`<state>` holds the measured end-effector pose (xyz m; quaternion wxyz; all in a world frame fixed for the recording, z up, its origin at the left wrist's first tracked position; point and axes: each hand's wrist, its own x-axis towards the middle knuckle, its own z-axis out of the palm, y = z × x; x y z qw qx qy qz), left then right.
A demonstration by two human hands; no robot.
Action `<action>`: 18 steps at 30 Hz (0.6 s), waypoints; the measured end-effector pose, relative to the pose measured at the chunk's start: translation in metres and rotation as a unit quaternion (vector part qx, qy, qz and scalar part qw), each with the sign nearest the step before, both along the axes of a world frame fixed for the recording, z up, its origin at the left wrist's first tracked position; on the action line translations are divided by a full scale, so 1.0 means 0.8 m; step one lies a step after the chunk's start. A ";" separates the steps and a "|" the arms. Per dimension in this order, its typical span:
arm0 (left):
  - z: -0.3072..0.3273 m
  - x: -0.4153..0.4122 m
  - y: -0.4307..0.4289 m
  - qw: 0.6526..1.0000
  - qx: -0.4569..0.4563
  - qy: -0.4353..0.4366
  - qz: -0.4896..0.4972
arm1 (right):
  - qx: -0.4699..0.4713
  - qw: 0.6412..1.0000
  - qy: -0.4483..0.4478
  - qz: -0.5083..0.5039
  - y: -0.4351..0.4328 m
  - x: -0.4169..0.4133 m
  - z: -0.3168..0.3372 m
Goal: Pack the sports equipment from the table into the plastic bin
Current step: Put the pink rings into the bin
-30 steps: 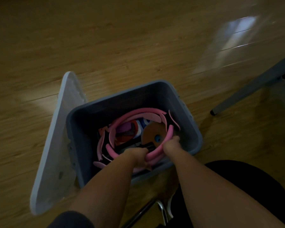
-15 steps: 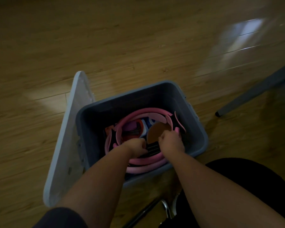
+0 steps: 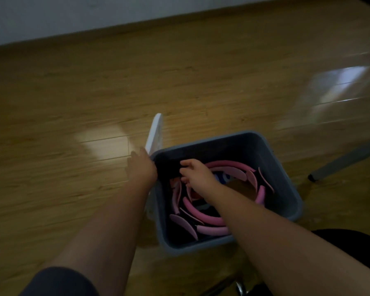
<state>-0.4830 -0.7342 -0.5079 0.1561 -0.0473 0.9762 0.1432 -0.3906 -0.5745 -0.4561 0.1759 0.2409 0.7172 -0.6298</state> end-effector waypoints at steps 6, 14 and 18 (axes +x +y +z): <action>-0.024 0.017 -0.024 0.971 0.154 -0.114 0.144 | 0.006 0.999 -0.004 0.034 -0.026 0.006 0.002; -0.016 0.022 -0.008 0.981 0.157 -0.085 0.070 | 0.109 0.993 0.039 0.028 -0.008 0.014 0.009; 0.010 0.032 0.024 0.984 0.146 -0.074 -0.065 | 0.330 0.926 0.115 0.145 0.014 0.020 0.027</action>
